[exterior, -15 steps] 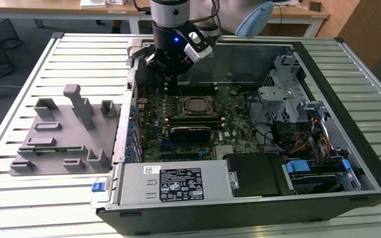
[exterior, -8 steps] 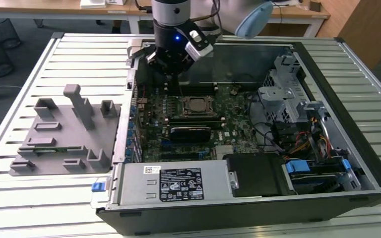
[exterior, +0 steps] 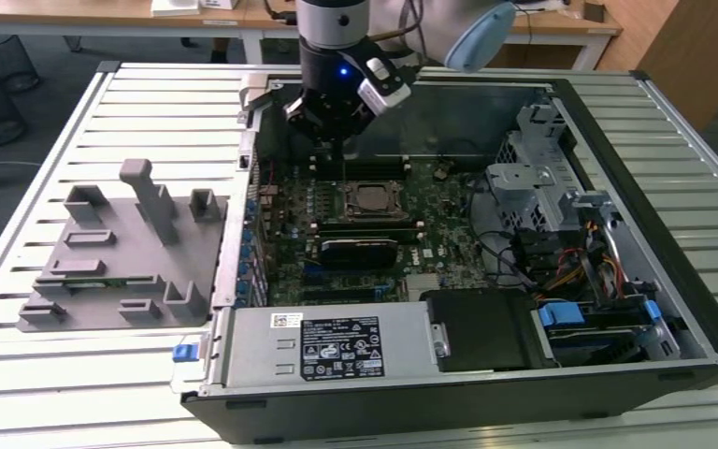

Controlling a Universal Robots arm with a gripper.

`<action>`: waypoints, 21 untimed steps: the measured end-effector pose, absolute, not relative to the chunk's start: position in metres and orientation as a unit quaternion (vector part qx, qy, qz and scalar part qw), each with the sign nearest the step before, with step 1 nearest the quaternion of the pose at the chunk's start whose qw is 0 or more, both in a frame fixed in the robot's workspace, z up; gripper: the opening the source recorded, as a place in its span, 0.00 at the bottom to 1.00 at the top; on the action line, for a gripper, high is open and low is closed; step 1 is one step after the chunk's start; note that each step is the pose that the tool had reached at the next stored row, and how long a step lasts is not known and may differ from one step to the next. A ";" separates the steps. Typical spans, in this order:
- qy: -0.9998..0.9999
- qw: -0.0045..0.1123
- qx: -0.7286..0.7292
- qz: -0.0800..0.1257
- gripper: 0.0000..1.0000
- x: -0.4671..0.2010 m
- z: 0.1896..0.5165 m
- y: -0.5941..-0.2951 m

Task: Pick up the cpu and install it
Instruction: 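Install the first cpu locking lever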

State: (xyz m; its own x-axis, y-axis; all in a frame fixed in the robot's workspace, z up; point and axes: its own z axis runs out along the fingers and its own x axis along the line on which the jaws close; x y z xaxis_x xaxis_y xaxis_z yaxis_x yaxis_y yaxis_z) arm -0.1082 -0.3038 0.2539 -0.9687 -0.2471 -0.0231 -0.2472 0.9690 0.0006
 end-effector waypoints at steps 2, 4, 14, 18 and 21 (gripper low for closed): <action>0.993 0.012 -0.118 0.002 0.11 -0.108 0.253 -0.304; 0.994 0.012 -0.108 0.002 0.11 -0.108 0.253 -0.304; 0.995 0.012 -0.098 0.006 0.11 -0.091 0.252 -0.304; 0.995 0.013 -0.096 0.006 0.11 -0.091 0.251 -0.304; 0.996 0.016 -0.085 0.006 0.11 -0.091 0.250 -0.304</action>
State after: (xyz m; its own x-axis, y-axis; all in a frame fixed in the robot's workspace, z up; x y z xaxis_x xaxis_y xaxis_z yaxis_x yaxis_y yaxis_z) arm -0.0907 -0.3037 0.2500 -0.9851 -0.1688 -0.0320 -0.1691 0.9856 0.0086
